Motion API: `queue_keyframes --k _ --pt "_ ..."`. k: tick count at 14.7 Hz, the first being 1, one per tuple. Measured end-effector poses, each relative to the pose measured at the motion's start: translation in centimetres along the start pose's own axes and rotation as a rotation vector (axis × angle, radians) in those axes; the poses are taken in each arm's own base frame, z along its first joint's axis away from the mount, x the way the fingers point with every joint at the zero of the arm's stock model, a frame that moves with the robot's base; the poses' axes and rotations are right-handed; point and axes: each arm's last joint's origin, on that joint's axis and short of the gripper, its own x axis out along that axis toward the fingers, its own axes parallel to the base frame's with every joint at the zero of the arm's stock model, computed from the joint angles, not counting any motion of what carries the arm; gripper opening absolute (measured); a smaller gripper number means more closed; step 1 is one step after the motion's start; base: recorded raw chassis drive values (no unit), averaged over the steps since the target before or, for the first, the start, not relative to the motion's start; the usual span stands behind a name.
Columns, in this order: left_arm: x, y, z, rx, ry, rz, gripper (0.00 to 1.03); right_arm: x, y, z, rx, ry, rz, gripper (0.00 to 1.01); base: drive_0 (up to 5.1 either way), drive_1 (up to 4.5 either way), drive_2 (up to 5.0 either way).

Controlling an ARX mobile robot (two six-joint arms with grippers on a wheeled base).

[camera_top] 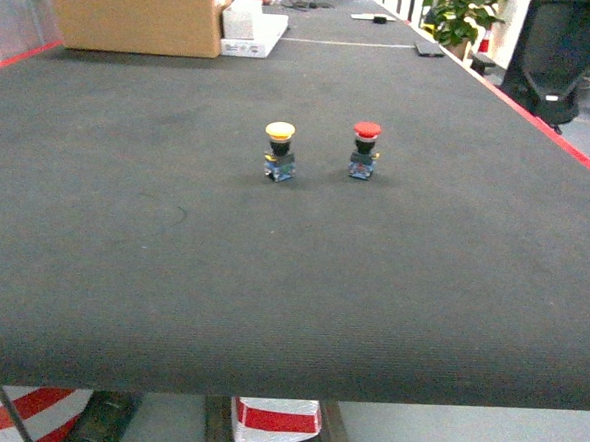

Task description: Pick blue part to blue bin on bottom shelf

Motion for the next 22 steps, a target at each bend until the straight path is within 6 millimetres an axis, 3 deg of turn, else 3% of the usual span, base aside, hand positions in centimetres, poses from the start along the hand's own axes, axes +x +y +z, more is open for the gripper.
queue_keyframes --k 22 --pt "0.01 -0.01 -0.01 0.001 0.001 -0.001 0.44 0.00 0.00 0.00 0.000 0.000 0.000 0.98 -1.6 -1.60 -1.6"
